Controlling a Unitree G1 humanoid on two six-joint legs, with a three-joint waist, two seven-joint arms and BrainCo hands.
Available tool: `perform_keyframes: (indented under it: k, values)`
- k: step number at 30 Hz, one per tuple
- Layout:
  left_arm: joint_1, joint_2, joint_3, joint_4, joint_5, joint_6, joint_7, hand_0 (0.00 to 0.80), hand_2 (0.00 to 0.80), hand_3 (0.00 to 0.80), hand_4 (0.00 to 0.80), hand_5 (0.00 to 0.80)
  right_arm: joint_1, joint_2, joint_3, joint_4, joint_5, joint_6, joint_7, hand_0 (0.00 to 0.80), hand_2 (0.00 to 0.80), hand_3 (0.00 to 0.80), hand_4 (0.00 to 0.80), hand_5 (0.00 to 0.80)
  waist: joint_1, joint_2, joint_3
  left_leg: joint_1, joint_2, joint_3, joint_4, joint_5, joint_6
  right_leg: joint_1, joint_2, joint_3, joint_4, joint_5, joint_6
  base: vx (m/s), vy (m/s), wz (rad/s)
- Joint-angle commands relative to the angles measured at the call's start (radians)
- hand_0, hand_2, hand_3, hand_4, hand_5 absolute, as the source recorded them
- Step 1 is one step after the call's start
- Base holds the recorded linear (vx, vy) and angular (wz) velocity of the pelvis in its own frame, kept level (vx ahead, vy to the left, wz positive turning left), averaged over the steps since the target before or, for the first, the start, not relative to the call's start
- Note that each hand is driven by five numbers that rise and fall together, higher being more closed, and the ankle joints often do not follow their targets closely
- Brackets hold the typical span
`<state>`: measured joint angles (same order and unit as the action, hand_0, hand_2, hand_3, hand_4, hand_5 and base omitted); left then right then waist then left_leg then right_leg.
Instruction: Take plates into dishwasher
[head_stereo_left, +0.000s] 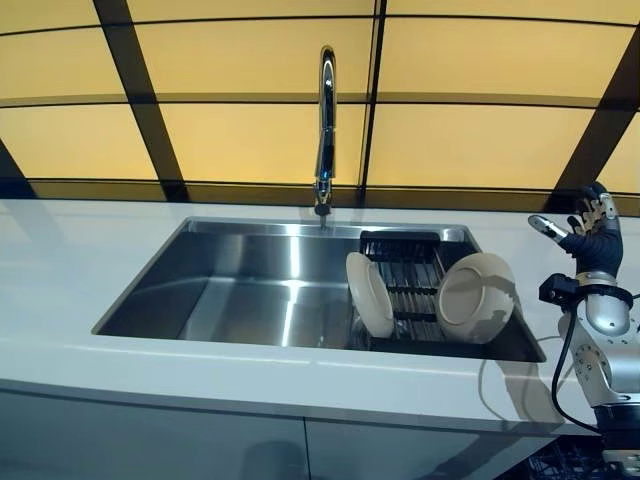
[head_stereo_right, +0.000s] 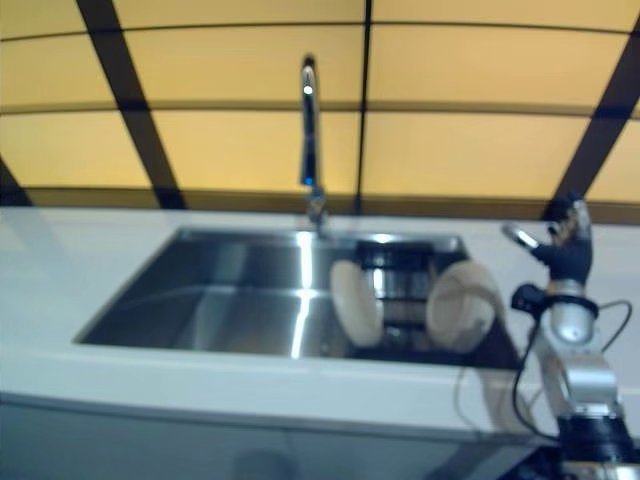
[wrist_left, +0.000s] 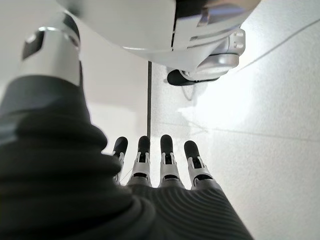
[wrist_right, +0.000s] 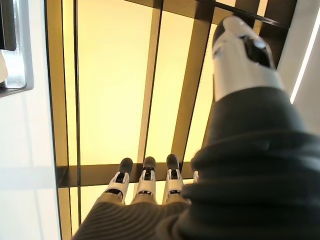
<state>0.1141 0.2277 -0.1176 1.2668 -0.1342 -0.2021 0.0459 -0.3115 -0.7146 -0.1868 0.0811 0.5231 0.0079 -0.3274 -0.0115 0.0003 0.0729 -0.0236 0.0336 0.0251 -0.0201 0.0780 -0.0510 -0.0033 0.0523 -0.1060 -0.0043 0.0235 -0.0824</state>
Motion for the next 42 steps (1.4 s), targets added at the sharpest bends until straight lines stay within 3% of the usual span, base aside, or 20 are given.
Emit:
perform_keyframes:
  k: [1, 6, 9, 11, 13, 16, 19, 23, 30, 37, 42]
  values:
    - [-0.043, 0.042, -0.033, 0.005, -0.019, -0.012, 0.008, 0.000, 0.000, 0.000, 0.000, 0.000, -0.001, -0.016, -0.045, -0.016, 0.030, -0.043, 0.036, 0.000, 0.000, 0.000, 0.000, 0.000, 0.019, -0.061, -0.037, -0.041, -0.029, 0.006, 0.046, -0.026, 0.010, 0.088, -0.128, 0.028, 0.011, -0.032, 0.122, 0.119, 0.244, -0.19]
    - [-0.065, 0.065, -0.050, -0.020, -0.031, -0.009, 0.012, 0.000, 0.000, 0.000, 0.000, 0.000, 0.028, -0.016, -0.063, 0.010, 0.041, -0.050, 0.047, 0.000, 0.000, 0.000, 0.000, 0.000, 0.018, -0.074, -0.050, -0.018, -0.066, 0.012, 0.048, -0.048, 0.067, 0.042, -0.194, 0.040, 0.156, 0.019, 0.173, 0.084, 0.196, -0.05]
    - [-0.068, 0.084, -0.054, -0.033, -0.036, -0.011, 0.010, 0.000, 0.000, 0.000, 0.000, 0.000, 0.013, -0.014, -0.049, 0.018, 0.042, -0.047, 0.037, 0.000, 0.000, 0.000, 0.000, 0.000, 0.020, -0.060, -0.040, 0.010, -0.072, 0.006, 0.032, -0.051, 0.081, -0.033, -0.222, 0.027, 0.302, 0.093, 0.179, 0.060, 0.194, -0.15]
    - [-0.077, 0.103, -0.048, -0.045, -0.045, 0.011, 0.011, 0.000, 0.000, 0.000, 0.000, 0.000, -0.008, -0.016, -0.038, 0.027, 0.043, -0.032, 0.036, 0.000, 0.000, 0.000, 0.000, 0.000, 0.016, -0.051, -0.033, 0.034, -0.067, 0.008, 0.008, -0.052, 0.081, -0.072, -0.219, 0.029, 0.332, 0.117, 0.180, 0.052, 0.067, 0.01]
    - [-0.080, 0.111, -0.048, -0.046, -0.051, 0.017, 0.014, 0.000, 0.000, 0.000, 0.000, 0.000, -0.017, -0.017, -0.031, 0.029, 0.045, -0.023, 0.035, 0.000, 0.000, 0.000, 0.000, 0.000, 0.017, -0.050, -0.032, 0.042, -0.065, 0.009, -0.003, -0.051, 0.079, -0.075, -0.215, 0.023, 0.309, 0.112, 0.179, 0.045, -0.011, -0.03]
    - [-0.102, 0.134, -0.036, -0.052, -0.070, 0.049, 0.024, 0.000, 0.000, 0.000, 0.000, 0.000, -0.066, -0.037, -0.010, 0.081, 0.092, -0.003, 0.055, 0.000, 0.000, 0.000, 0.000, 0.000, 0.004, -0.061, -0.019, 0.074, -0.068, 0.003, -0.032, -0.067, 0.069, -0.086, -0.169, 0.036, 0.140, 0.110, 0.190, 0.058, -0.116, -0.18]
    - [-0.117, 0.136, -0.030, -0.061, -0.055, 0.079, 0.034, 0.000, 0.000, 0.000, 0.000, 0.000, -0.066, -0.043, -0.013, 0.102, 0.130, 0.016, 0.077, 0.000, 0.000, 0.000, 0.000, 0.000, 0.005, -0.061, -0.015, 0.066, -0.059, -0.016, -0.044, -0.062, 0.070, -0.065, -0.141, 0.052, 0.098, 0.053, 0.179, 0.014, -0.119, 0.13]
    - [-0.107, 0.121, -0.027, -0.048, -0.046, 0.072, 0.016, 0.000, 0.000, 0.000, 0.000, 0.000, -0.053, -0.061, -0.020, 0.127, 0.106, 0.035, 0.086, 0.000, 0.000, 0.000, 0.000, 0.000, 0.012, -0.073, -0.034, 0.057, -0.051, -0.009, -0.052, -0.052, 0.056, -0.004, -0.125, 0.045, 0.019, 0.032, 0.167, 0.030, -0.110, 0.32]
    - [-0.078, 0.084, -0.027, -0.039, -0.042, 0.030, 0.013, 0.000, 0.000, 0.000, 0.000, 0.000, 0.024, -0.096, -0.053, 0.119, 0.090, 0.097, 0.174, 0.000, 0.000, 0.000, 0.000, 0.000, -0.006, -0.083, -0.053, 0.072, -0.048, 0.015, -0.052, -0.062, 0.050, 0.029, -0.111, 0.057, -0.020, 0.029, 0.152, 0.032, -0.023, -0.05]
    - [-0.093, 0.098, -0.025, -0.048, -0.044, 0.029, 0.033, 0.000, 0.000, 0.000, 0.000, 0.000, 0.101, -0.126, -0.074, 0.121, 0.133, 0.179, 0.305, 0.000, 0.000, 0.000, 0.000, 0.000, -0.032, -0.090, -0.054, 0.087, -0.044, 0.027, -0.056, -0.069, 0.048, 0.032, -0.113, 0.067, -0.019, 0.030, 0.154, 0.000, 0.000, 0.00]
    - [-0.096, 0.111, -0.019, -0.037, -0.043, 0.035, 0.038, 0.000, 0.000, 0.000, 0.000, 0.000, 0.132, -0.141, -0.082, 0.121, 0.149, 0.198, 0.350, 0.000, 0.000, 0.000, 0.000, 0.000, -0.044, -0.094, -0.054, 0.092, -0.042, 0.040, -0.057, -0.072, 0.049, 0.031, -0.113, 0.071, -0.017, 0.031, 0.157, 0.000, 0.000, 0.00]
